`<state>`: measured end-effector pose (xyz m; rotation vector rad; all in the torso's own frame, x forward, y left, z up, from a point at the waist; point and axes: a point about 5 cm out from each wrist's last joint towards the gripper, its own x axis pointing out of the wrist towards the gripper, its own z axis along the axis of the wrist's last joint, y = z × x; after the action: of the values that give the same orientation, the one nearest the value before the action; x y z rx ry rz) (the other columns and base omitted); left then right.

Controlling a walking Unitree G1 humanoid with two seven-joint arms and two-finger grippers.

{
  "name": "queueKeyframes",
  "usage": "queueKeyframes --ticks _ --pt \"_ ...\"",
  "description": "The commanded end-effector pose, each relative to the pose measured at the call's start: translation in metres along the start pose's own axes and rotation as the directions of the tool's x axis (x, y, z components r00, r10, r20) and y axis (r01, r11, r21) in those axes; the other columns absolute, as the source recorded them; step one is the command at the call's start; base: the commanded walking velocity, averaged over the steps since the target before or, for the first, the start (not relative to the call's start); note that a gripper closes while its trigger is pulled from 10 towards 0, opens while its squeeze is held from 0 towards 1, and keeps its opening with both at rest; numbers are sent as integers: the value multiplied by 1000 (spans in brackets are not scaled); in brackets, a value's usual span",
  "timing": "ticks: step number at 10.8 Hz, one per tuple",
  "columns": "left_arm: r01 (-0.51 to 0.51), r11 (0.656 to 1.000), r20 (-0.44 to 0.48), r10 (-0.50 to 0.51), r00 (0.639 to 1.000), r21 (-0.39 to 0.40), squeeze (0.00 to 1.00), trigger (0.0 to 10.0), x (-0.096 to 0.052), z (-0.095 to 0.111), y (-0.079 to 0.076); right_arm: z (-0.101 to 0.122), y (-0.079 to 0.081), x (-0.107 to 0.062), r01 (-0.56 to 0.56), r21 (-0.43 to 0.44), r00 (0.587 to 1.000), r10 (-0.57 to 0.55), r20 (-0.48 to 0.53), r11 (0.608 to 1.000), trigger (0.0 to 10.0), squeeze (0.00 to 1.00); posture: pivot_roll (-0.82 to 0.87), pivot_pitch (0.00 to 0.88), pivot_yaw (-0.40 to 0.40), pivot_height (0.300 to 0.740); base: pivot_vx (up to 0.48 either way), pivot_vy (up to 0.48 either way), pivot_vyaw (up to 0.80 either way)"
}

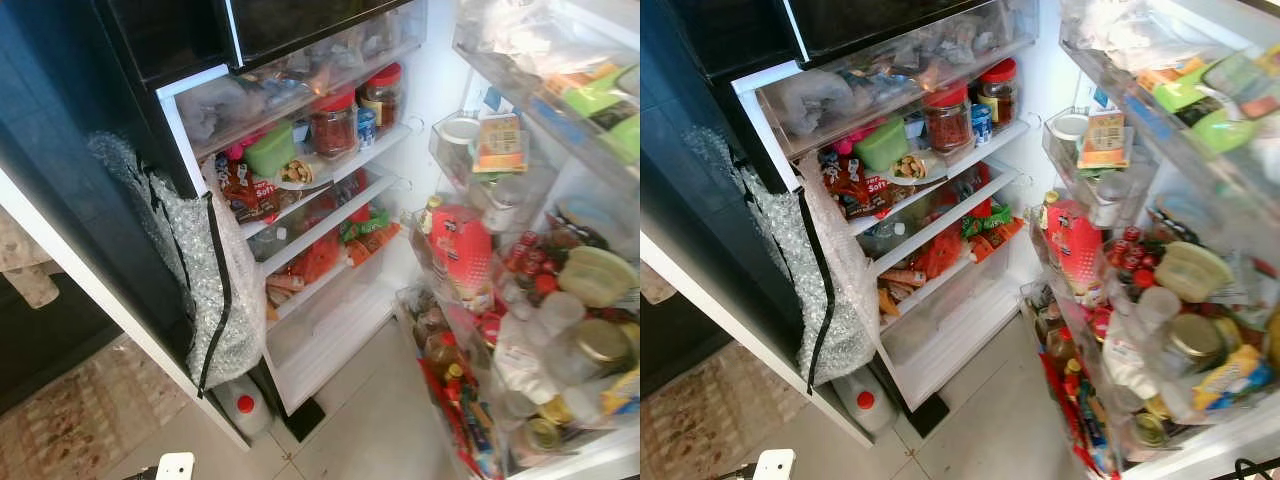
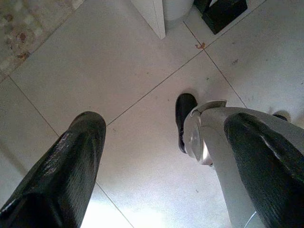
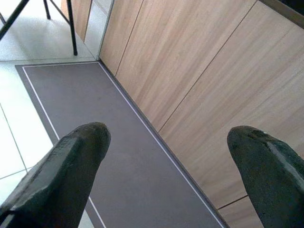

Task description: Restocking fridge

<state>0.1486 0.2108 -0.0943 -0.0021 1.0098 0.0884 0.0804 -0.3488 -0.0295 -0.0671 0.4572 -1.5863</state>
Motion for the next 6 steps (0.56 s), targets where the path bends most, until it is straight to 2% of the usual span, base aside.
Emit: queueKeyframes --ticks 1,6 --pt "-7 1000 -28 7 1000 24 0 10000 -1 -5 5 -7 -7 -1 30 -9 999 -30 -28 1000 10000 0 -16 39 89 740 0 0 0" --pt "-4 1000 -29 5 1000 23 0 10000 -1 -5 5 -5 -14 7 65 -13 997 -65 -40 998 10000 0 -15 40 88 740 0 0 0"
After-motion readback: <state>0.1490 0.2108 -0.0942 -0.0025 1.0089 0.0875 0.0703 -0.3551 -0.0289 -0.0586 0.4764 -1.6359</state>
